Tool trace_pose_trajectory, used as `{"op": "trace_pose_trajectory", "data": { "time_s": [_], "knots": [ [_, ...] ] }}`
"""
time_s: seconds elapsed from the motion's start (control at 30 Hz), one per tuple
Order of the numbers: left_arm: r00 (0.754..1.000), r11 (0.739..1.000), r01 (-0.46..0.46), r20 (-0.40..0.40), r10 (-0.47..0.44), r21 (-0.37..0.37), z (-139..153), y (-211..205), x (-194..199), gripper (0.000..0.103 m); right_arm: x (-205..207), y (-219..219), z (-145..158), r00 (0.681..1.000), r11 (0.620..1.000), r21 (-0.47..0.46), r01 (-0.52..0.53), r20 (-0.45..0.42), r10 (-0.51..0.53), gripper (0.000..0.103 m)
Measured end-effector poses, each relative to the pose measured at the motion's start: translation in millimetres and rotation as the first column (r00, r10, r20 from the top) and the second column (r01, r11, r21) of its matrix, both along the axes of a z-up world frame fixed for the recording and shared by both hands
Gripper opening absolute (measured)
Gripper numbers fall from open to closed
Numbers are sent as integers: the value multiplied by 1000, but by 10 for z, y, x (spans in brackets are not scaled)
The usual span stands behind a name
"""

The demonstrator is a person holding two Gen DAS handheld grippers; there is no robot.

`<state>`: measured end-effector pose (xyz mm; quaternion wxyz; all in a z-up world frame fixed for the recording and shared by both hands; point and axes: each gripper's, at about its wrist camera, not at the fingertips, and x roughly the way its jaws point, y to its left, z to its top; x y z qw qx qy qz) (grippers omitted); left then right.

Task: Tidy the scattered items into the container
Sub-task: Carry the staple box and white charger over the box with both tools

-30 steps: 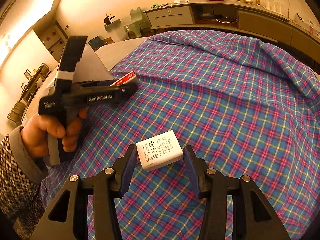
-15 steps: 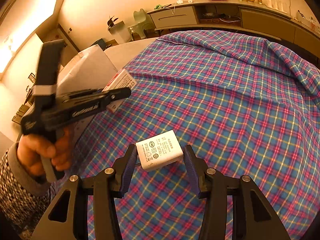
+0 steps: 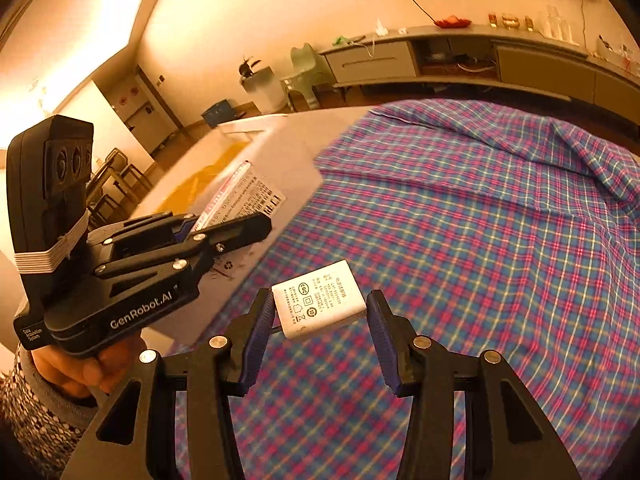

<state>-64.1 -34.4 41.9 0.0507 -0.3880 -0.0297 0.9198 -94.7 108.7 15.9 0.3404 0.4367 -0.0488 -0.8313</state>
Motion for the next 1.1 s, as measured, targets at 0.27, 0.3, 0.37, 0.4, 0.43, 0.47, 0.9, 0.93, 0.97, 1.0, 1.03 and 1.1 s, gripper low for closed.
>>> {"op": "trace_pose_trajectory", "data": {
  "time_s": [0.27,0.3,0.37,0.4,0.43,0.47,0.9,0.93,0.97,1.0,1.03,1.1],
  "knots": [
    [1000,998,-10,-21,11,64,24,-212,341,15,504,-106,153,1000,998,-60,22,-9,-23,49],
    [1000,997,-11,-27,13,74,28,-240,361,15,539,-109,166,1000,997,-66,27,-9,-28,49],
    [999,995,-12,-39,15,95,62,-308,397,15,592,-109,189,999,996,-75,42,-5,-43,49],
    [999,994,-12,-45,17,106,75,-329,406,15,604,-108,200,999,996,-78,49,-3,-50,49],
    [998,993,-11,-53,17,119,92,-356,418,15,614,-106,211,998,995,-81,56,0,-56,49],
    [998,992,-8,-60,16,129,105,-374,430,15,620,-107,223,998,994,-85,61,3,-61,49],
    [992,981,9,-125,15,193,260,-624,575,15,672,-487,505,999,996,-85,39,-34,-42,49],
    [991,981,7,-132,19,196,280,-657,588,15,671,-533,520,999,996,-83,33,-38,-36,49],
    [990,980,3,-138,25,199,298,-688,602,15,670,-579,539,999,996,-81,25,-42,-29,49],
    [989,979,-2,-143,31,203,311,-718,611,15,670,-623,562,999,997,-78,19,-47,-23,49],
    [988,977,-7,-149,39,212,329,-767,622,15,666,-656,583,999,997,-77,14,-51,-18,49],
    [985,974,-21,-159,58,226,356,-862,653,15,659,-721,629,998,997,-74,4,-62,-9,49]
  ]
}}
